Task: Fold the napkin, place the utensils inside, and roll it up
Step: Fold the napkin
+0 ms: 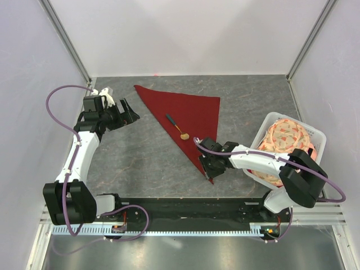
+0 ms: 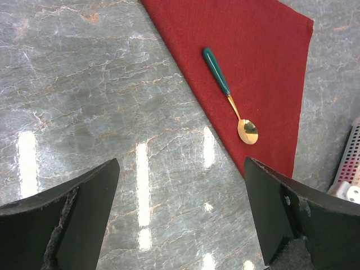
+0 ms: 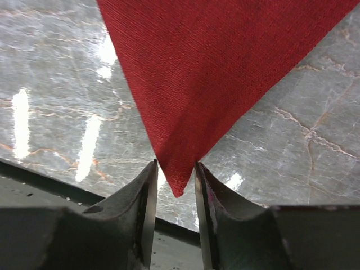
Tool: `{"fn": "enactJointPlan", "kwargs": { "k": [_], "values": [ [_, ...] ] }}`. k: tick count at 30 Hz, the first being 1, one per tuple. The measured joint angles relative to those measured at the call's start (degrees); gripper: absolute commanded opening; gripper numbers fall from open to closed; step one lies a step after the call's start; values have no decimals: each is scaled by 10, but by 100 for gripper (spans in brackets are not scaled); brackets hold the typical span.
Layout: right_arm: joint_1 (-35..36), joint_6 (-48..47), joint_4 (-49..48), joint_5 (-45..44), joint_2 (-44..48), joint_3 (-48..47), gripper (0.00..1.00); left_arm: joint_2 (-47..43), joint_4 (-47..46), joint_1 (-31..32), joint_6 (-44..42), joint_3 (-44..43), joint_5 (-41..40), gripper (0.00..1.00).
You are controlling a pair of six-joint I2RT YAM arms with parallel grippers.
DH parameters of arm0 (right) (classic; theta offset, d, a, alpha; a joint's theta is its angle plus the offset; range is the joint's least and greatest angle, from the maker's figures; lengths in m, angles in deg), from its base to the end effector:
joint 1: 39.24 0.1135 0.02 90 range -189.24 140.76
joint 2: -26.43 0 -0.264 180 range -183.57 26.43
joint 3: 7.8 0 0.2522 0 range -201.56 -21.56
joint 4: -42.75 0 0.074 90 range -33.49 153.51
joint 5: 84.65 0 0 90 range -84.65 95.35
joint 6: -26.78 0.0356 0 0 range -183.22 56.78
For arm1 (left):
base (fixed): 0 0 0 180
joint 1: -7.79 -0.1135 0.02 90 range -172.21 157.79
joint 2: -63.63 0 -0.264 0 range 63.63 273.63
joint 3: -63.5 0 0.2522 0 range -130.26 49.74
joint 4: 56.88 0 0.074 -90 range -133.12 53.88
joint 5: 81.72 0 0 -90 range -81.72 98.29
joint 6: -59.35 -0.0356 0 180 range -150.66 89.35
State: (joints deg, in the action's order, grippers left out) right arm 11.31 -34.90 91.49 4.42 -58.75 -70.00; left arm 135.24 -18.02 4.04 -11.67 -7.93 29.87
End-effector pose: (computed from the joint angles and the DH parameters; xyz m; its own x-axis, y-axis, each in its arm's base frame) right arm 0.1684 0.2038 0.1740 -0.8959 -0.3422 -0.2834 -0.3906 0.9106 0.1352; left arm 0.2724 0.0047 0.2958 -0.6673 -0.3468 -0.6591 0.0078 0.8817 -0.4718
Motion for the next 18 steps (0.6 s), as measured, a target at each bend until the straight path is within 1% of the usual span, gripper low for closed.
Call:
{"fn": "enactJointPlan", "kwargs": {
  "k": [7,14,16,18],
  "values": [
    [0,2,-12,-5,-20,9,34,0,0,0,0,0,0,98],
    [0,5,-16,-8,-21,12,32,0,0,0,0,0,0,98],
    [0,5,-16,-9,-21,12,33,0,0,0,0,0,1,98],
    [0,7,-16,-9,-21,13,35,0,0,0,0,0,1,98]
  ]
}}
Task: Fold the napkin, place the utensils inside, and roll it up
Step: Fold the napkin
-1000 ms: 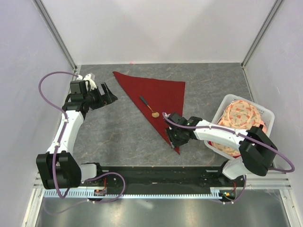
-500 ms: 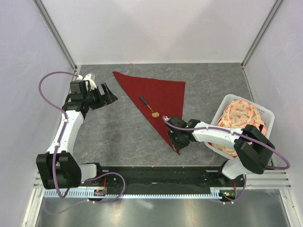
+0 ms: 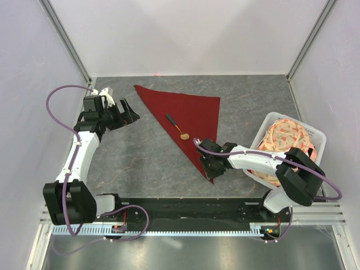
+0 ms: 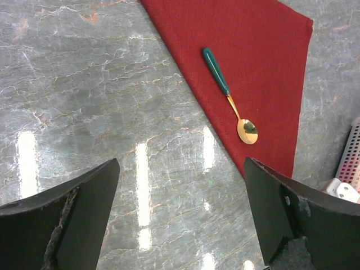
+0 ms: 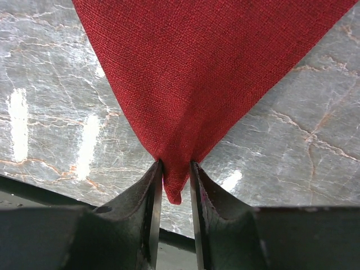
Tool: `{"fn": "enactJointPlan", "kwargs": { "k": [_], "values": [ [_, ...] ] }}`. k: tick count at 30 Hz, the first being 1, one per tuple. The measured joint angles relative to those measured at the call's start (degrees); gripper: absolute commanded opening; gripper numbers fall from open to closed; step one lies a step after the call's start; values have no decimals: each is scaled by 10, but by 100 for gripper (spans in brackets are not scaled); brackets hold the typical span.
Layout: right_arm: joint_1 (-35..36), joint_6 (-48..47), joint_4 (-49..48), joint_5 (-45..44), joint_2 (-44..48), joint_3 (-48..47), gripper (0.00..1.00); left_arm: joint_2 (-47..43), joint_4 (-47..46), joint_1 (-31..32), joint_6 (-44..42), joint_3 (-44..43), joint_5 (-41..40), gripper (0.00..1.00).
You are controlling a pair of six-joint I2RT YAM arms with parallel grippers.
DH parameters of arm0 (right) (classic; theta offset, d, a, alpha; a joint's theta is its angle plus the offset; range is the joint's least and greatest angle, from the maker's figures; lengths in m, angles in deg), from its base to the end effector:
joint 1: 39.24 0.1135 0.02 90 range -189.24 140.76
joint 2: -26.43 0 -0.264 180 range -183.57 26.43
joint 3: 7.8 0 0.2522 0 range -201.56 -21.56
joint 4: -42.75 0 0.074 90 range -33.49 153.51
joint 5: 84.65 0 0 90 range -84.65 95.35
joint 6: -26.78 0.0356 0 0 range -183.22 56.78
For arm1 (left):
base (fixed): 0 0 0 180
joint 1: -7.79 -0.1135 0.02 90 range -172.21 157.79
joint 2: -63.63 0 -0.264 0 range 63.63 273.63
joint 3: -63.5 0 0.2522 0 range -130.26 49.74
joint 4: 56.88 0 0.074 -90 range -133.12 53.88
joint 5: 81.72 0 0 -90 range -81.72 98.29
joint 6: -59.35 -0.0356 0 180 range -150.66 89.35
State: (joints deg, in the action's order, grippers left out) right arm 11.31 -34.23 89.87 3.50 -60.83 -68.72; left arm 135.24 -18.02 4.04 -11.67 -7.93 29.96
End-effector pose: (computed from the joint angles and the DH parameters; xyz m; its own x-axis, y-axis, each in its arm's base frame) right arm 0.1690 0.2036 0.1603 -0.9040 -0.3362 -0.2640 -0.3748 0.9205 0.1109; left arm 0.2724 0.0047 0.2958 -0.6677 -0.3466 -0.6588 0.0089 0.8812 -0.4726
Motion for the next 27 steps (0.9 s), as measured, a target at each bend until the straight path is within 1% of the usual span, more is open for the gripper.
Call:
{"fn": "enactJointPlan", "kwargs": {
  "k": [2,8,13,16,23,27],
  "values": [
    [0,4,-1,0,2,2,37,0,0,0,0,0,0,98],
    [0,21,4,-4,14,7,47,0,0,0,0,0,6,98],
    [0,40,16,-4,33,8,49,0,0,0,0,0,10,98],
    [0,49,19,-3,38,8,48,0,0,0,0,0,11,98],
    [0,62,19,6,37,14,39,0,0,0,0,0,12,98],
    [0,73,22,6,37,28,37,0,0,0,0,0,12,98]
  ]
}}
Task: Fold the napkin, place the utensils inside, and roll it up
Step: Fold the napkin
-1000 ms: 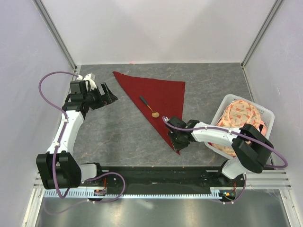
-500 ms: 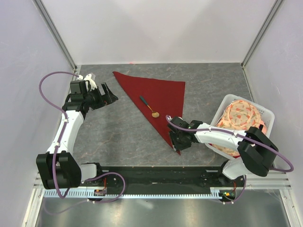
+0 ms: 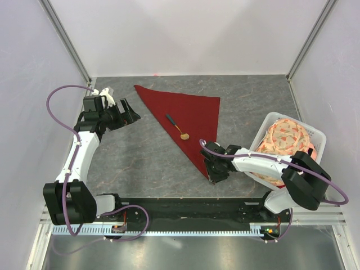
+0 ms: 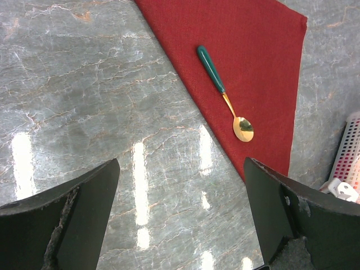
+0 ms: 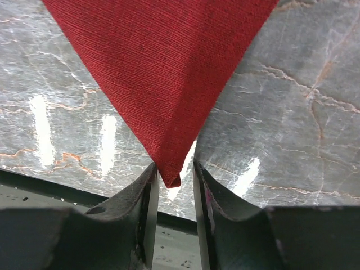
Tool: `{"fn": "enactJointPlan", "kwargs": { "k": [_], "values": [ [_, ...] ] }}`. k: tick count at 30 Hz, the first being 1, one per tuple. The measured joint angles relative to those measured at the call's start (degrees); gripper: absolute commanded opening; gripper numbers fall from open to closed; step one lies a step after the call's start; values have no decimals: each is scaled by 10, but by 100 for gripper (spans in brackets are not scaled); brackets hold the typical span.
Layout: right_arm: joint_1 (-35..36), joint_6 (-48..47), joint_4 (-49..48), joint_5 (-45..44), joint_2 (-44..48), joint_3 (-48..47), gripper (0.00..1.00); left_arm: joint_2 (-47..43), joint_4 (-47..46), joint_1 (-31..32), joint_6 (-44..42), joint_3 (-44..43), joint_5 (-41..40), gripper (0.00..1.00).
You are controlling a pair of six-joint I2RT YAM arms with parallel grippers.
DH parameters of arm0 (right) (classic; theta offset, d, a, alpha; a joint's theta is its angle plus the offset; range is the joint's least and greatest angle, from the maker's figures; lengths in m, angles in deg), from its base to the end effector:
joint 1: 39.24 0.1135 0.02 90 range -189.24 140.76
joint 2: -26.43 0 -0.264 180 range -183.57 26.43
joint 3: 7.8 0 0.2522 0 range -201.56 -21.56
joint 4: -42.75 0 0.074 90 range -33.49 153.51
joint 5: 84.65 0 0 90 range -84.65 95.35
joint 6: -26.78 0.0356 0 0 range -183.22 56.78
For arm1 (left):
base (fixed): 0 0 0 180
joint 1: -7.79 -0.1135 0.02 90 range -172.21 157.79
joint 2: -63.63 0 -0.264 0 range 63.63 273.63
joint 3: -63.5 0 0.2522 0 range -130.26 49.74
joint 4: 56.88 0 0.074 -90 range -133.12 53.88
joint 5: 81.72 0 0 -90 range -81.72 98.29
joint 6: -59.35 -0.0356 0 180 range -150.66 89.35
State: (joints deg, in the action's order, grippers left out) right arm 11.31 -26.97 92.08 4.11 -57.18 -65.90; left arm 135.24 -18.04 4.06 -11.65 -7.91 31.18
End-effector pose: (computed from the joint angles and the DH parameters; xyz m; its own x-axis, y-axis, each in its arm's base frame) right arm 0.1575 0.1902 0.1615 -0.9489 -0.2228 -0.2232 -0.2570 0.9565 0.1378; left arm 0.2722 0.0039 0.2959 -0.6730 -0.3444 -0.6546 0.0239 0.8744 -0.4846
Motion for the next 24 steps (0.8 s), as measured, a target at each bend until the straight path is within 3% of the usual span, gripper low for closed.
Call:
{"fn": "enactJointPlan", "kwargs": {
  "k": [7,22,24],
  "values": [
    [0,5,0,0,-2,4,31,0,-1,0,0,0,2,98],
    [-1,-4,0,1,-6,4,0,0,-3,0,0,2,2,98],
    [-1,-5,0,2,-6,4,0,0,-3,0,0,2,2,98]
  ]
}}
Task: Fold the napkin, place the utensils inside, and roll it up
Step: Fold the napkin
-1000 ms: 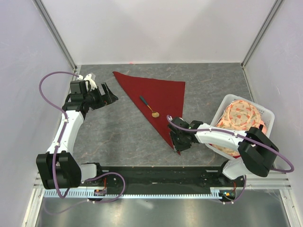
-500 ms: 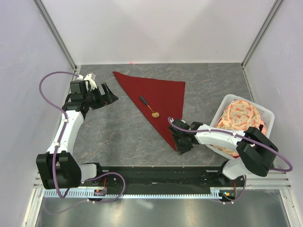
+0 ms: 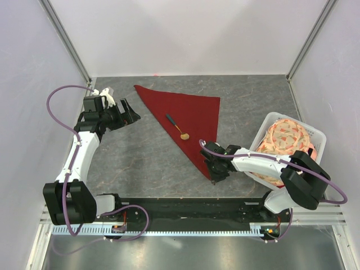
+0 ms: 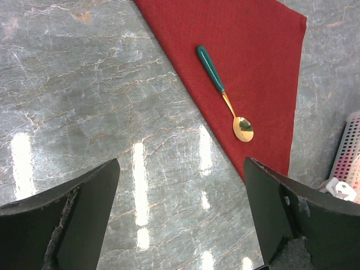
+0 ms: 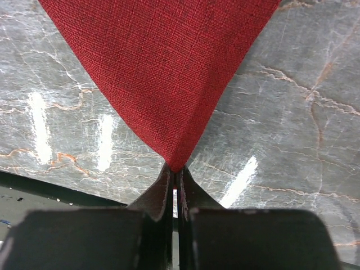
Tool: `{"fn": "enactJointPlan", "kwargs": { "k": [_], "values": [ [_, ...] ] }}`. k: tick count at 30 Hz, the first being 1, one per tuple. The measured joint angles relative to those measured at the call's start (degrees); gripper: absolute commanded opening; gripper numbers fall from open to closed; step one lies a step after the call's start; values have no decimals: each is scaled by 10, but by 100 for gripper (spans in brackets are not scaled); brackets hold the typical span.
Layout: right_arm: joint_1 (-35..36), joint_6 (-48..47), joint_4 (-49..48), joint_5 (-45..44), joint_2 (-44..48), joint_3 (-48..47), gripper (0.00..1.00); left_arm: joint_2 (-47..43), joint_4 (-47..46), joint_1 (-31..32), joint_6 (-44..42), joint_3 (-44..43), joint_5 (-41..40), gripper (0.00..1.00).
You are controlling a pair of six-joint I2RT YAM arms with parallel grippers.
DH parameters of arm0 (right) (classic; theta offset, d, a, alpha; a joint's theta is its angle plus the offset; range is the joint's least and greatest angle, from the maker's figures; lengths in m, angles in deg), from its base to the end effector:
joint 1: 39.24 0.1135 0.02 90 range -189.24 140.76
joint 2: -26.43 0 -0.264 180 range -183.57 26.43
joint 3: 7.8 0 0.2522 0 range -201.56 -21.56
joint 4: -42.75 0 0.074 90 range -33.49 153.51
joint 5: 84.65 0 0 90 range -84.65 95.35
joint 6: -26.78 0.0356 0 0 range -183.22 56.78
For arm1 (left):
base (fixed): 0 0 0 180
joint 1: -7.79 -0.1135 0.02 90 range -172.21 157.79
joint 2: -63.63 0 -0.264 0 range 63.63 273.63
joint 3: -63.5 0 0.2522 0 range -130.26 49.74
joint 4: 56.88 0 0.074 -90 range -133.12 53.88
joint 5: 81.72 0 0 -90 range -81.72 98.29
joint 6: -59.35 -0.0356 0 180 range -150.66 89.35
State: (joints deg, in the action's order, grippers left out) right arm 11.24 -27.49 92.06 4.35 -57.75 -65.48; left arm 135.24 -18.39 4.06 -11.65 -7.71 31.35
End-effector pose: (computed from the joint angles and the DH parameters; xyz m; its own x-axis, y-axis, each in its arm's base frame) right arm 0.1569 0.1892 0.1574 -0.9496 -0.2336 -0.2089 -0.2636 0.9559 0.1294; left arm 0.2723 0.0038 0.2952 -0.6720 -0.3440 -0.6559 0.0272 0.8735 -0.4860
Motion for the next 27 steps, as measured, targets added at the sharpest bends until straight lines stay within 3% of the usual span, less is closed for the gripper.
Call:
{"fn": "enactJointPlan", "kwargs": {
  "k": [8,17,27],
  "values": [
    [1,-3,21,8,0,-15,0,0,0,0,0,1,0,98],
    [0,-37,70,-14,-21,-142,0,0,0,0,0,1,0,98],
    [-6,-117,70,-85,-206,-336,0,0,0,0,0,1,0,98]
  ]
}}
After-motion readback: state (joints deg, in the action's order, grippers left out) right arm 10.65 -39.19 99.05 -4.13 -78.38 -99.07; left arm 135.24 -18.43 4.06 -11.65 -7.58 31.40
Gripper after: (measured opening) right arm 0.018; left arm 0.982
